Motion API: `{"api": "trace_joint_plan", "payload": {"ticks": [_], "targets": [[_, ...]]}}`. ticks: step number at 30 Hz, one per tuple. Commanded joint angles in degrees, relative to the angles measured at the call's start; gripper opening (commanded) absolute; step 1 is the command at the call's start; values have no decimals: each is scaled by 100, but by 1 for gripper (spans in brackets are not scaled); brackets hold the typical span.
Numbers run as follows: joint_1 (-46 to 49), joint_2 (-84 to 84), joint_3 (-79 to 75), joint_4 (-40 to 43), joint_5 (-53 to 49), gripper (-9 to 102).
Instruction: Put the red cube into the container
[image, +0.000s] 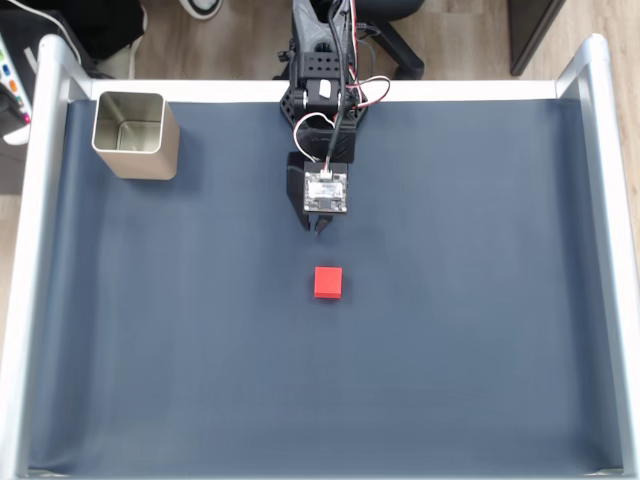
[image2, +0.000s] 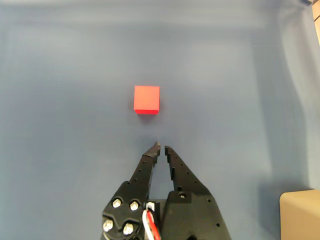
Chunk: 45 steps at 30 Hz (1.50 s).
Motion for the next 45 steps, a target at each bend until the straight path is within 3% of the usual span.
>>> {"api": "trace_joint_plan", "payload": {"ticks": [1, 8, 16, 22, 45], "targets": [[-176, -308, -624, -290, 9, 0], [-246, -1477, -2030, 35, -158, 2], [-193, -3437, -3806, 765, -35, 17], [0, -4368, -4254, 809, -97, 28], [141, -6776, -4588, -1099, -439, 33]]}}
